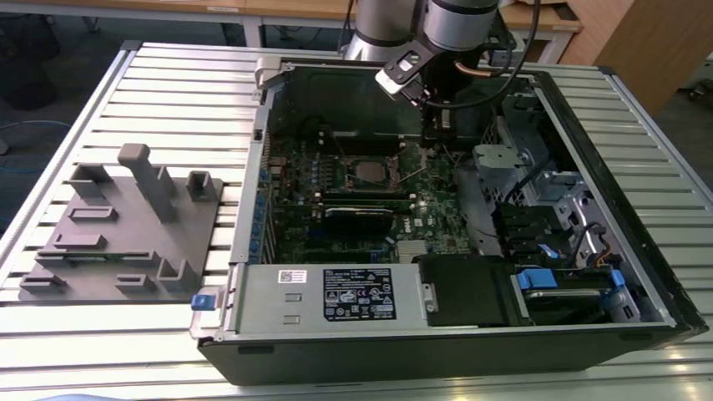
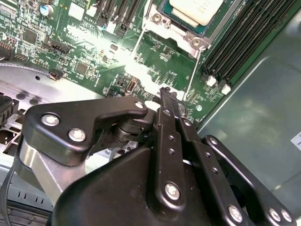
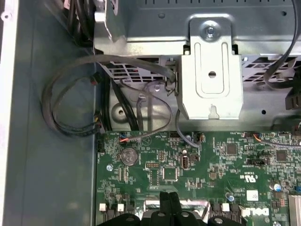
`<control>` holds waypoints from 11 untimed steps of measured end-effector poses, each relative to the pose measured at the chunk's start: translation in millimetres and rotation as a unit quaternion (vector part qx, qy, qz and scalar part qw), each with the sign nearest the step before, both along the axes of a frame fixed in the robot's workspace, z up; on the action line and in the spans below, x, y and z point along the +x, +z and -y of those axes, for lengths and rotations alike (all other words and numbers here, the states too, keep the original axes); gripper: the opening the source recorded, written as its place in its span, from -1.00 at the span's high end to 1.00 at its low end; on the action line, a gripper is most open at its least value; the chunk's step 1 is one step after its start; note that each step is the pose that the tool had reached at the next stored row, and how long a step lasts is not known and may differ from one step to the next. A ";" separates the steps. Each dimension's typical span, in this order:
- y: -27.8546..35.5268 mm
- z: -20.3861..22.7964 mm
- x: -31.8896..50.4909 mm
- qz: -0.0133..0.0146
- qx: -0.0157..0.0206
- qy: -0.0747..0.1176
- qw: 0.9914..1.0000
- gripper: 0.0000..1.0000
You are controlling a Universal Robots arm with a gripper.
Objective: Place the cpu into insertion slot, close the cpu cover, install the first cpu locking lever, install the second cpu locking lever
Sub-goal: 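Close the cpu cover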
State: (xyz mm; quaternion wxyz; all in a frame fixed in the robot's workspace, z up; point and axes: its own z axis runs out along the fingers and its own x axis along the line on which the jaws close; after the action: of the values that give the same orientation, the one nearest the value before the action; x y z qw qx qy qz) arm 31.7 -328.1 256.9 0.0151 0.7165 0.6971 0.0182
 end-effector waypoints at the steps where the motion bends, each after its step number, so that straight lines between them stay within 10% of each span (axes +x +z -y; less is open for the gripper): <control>1: 0.0 -0.1 0.6 0.000 0.000 0.000 1.000 0.80; 11: 0.0 -1.2 7.0 0.000 -0.001 -0.001 1.000 0.80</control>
State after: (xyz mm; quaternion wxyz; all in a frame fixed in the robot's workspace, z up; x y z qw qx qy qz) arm 38.8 -327.0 256.9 0.0161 0.7169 0.6968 0.0173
